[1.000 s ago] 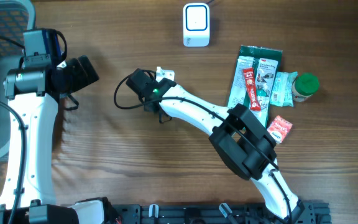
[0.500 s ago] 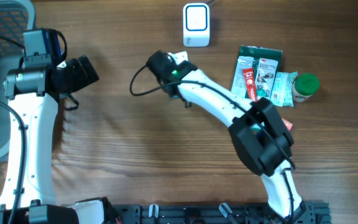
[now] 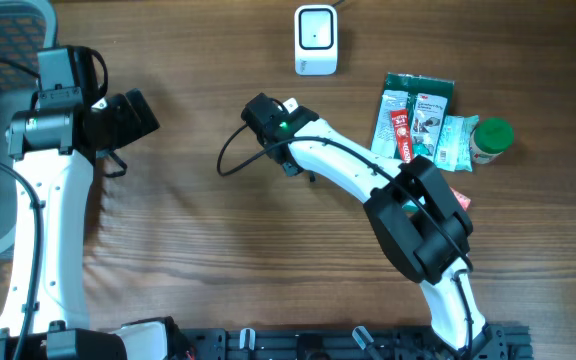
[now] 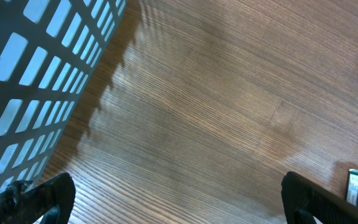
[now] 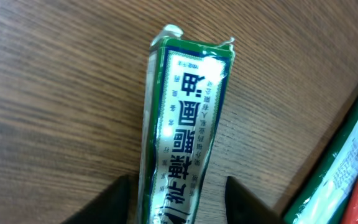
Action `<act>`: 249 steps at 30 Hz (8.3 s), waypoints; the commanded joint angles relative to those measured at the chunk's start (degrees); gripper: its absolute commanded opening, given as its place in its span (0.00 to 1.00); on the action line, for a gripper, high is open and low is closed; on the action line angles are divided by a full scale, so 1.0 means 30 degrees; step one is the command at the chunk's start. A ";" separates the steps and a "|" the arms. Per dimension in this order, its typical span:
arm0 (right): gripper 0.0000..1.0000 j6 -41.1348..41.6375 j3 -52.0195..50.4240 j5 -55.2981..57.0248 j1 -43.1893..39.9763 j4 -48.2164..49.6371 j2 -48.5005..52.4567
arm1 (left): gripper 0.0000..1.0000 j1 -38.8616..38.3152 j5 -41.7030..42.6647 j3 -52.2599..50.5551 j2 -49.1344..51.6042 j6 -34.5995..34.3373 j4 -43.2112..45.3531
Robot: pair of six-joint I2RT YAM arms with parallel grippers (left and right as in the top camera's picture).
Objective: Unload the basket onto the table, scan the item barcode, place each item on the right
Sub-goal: 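Reach the right gripper left to the green-and-white medicine box, then align over the medicine box and close the right gripper on it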
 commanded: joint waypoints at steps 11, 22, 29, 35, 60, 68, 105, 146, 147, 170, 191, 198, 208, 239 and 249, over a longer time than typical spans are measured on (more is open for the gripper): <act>0.55 -0.1413 0.2798 -0.2951 -0.0809 -0.0648 -0.0823 | 1.00 0.0073 0.0087 0.0248 0.0095 -0.0029 0.0051; 0.15 0.0182 0.2528 -0.8699 -0.3847 -0.1188 -0.0823 | 1.00 0.0073 0.0087 0.0248 0.0095 -0.0029 0.0051; 0.15 0.0204 0.1260 -0.8699 -0.3235 -0.0393 -0.0823 | 1.00 0.0073 0.0087 0.0248 0.0095 -0.0029 0.0051; 0.15 0.0189 0.1005 -0.8699 -0.1945 -0.0109 -0.0823 | 1.00 0.0073 0.0087 0.0248 0.0095 -0.0029 0.0051; 0.63 -0.3920 0.0656 -1.3347 -0.4306 -0.1734 -0.3563 | 1.00 0.0073 0.0087 0.0248 0.0095 -0.0029 0.0051; 0.60 -0.2652 -0.2841 -1.2094 -0.3585 0.2441 -0.3563 | 1.00 0.0073 0.0087 0.0248 0.0095 -0.0029 0.0051; 0.51 -0.0801 -0.2973 -0.7453 -0.2098 0.4306 -0.1851 | 1.00 0.0073 0.0087 0.0248 0.0095 -0.0029 0.0051; 0.04 -0.0969 -0.2674 -0.8684 -0.3053 0.4371 -0.3045 | 1.00 0.0073 0.0095 0.0248 0.0095 -0.0029 0.0051; 0.04 -0.0969 -0.2674 -0.8684 -0.3053 0.4386 -0.3045 | 1.00 0.0073 0.0087 0.0248 0.0095 -0.0029 0.0051; 0.04 -0.1392 -0.3257 -1.0535 -0.3060 0.4087 -0.3657 | 1.00 0.0073 0.0087 0.0248 0.0095 -0.0029 0.0051; 0.04 -0.1399 -0.3359 -0.9814 -0.3067 0.4743 -0.3643 | 1.00 0.0073 0.0087 0.0248 0.0095 -0.0029 0.0051; 0.04 -0.1399 -0.3373 -0.9326 -0.3067 0.4845 -0.3636 | 1.00 0.0073 0.0095 0.0248 0.0095 -0.0029 0.0051; 0.04 -0.1392 -0.4248 -0.9347 -0.3067 0.5799 -0.3636 | 1.00 0.0073 0.0087 0.0248 0.0095 -0.0029 0.0051; 0.04 -0.1450 -0.3075 -1.0834 -0.3636 0.4976 -0.4262 | 1.00 0.0073 0.0087 0.0248 0.0095 -0.0029 0.0051; 0.04 -0.1406 -0.4284 -1.0826 -0.3534 0.5785 -0.3038 | 1.00 0.0073 0.0087 0.0248 0.0095 -0.0029 0.0051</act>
